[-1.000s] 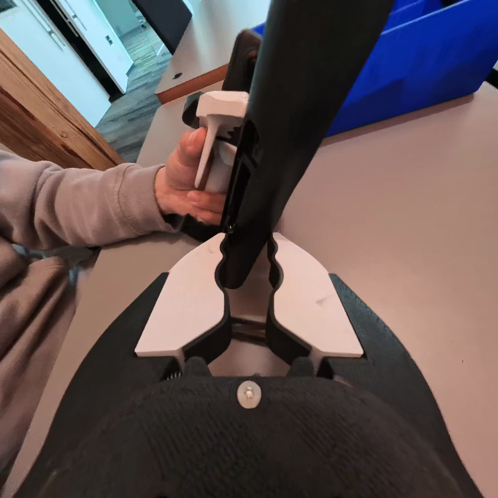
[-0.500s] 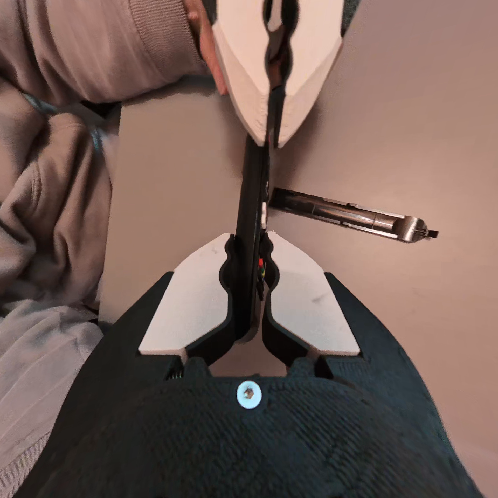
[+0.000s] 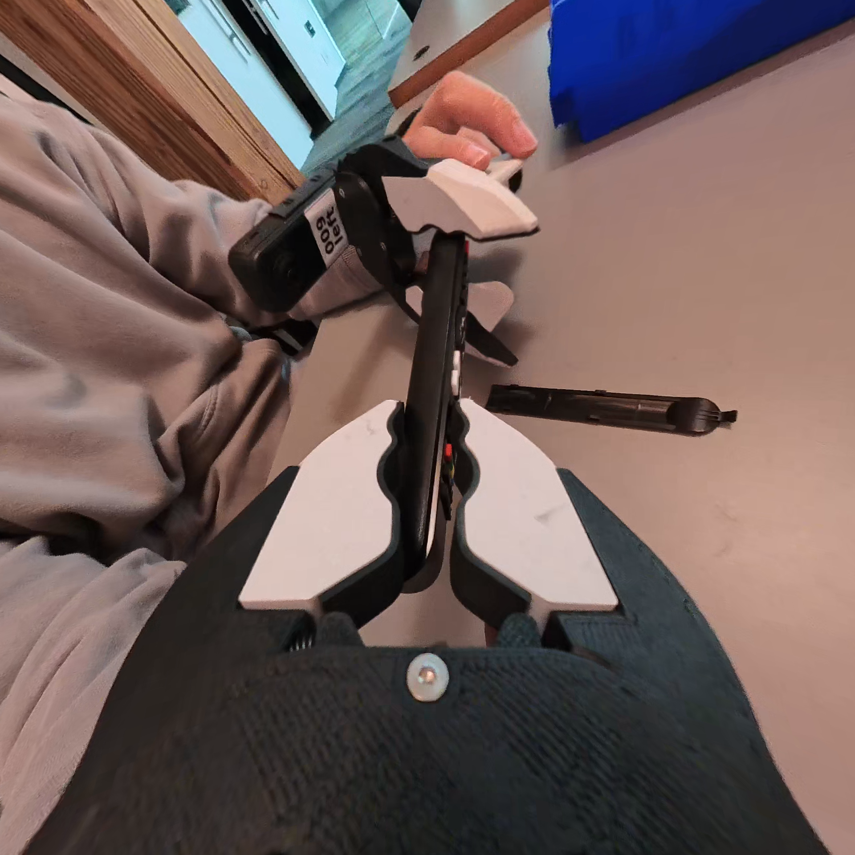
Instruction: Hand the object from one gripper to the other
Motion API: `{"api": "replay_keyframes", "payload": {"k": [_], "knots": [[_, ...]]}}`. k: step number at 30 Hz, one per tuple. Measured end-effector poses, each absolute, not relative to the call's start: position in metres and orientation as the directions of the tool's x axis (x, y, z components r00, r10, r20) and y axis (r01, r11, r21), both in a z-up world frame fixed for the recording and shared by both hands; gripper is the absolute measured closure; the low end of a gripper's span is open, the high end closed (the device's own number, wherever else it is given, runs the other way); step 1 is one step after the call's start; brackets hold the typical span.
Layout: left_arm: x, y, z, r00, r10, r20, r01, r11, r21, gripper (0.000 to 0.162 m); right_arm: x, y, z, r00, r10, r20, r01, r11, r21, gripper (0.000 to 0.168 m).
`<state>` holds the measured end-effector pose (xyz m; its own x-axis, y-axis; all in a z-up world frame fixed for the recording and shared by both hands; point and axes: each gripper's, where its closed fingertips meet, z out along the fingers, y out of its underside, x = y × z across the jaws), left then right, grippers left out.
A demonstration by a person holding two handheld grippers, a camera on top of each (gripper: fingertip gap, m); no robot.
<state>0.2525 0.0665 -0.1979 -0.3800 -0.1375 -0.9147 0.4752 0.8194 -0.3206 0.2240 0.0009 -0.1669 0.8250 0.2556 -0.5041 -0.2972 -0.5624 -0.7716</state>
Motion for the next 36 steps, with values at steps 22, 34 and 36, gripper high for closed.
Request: {"api": "replay_keyframes", "payload": {"k": [22,34,36], "knots": [[0.295,0.165,-0.168,-0.596,-0.803,0.018,-0.130,0.075,-0.989,0.101,0.256,0.036,-0.197,0.931,0.224,0.287,0.361,-0.680,-0.638,0.117],[0.306,0.171,-0.191,-0.510,-0.853,-0.114,-0.143,0.214,-0.966,0.101,0.208,0.063,-0.255,0.912,0.403,0.076,0.396,-0.818,-0.416,0.114],[0.305,0.169,-0.191,-0.514,-0.849,-0.119,-0.138,0.219,-0.966,0.101,0.208,0.060,-0.267,0.931,0.365,0.007,0.340,-0.859,-0.383,0.110]]}}
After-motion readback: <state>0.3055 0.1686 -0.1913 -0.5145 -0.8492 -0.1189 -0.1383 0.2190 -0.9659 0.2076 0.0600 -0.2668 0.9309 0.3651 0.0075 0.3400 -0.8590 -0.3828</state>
